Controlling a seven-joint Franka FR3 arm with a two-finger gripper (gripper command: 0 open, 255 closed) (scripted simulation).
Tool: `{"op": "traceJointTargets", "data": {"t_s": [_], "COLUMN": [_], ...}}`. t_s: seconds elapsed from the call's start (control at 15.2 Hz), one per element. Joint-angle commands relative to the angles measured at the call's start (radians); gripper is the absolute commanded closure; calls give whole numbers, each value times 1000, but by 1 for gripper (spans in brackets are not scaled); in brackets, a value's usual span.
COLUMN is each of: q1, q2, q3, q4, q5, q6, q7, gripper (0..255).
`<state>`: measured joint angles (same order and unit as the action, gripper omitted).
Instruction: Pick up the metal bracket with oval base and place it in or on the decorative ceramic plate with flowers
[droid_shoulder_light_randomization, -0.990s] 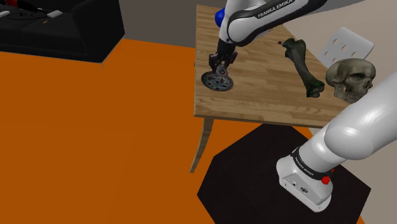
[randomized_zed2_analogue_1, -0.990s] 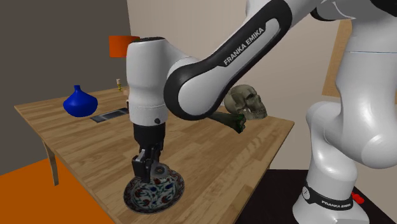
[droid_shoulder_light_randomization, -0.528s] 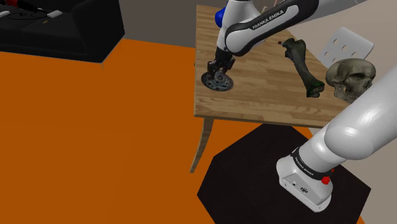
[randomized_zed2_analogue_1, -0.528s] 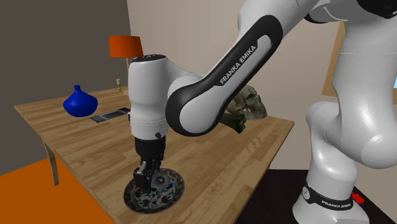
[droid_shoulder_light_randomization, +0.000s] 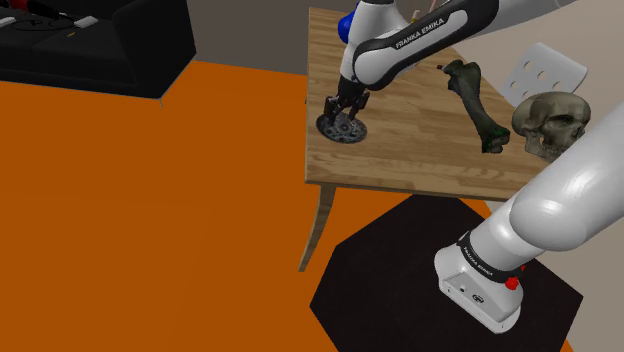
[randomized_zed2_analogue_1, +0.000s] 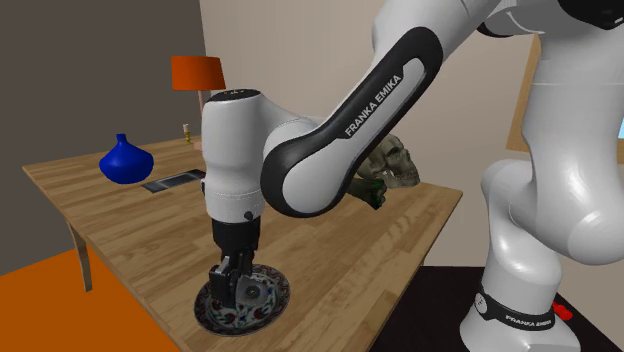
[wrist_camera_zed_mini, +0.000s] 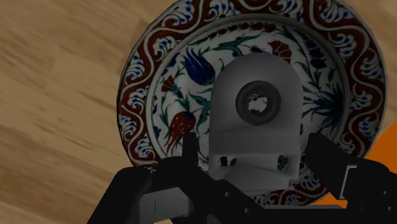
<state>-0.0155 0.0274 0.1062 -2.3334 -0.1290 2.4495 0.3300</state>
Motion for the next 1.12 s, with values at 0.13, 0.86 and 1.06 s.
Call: {"op": "traceJointTargets", "data": {"t_s": [0.13,0.86,1.06], "q1": [0,5,5], "q2": [0,-91,-91], "q3": [0,5,5], "q4": [0,34,34], "q5": [0,28,28], "q6": [0,-124,-124], "q7": [0,-19,-19], "gripper": [0,0,0]}}
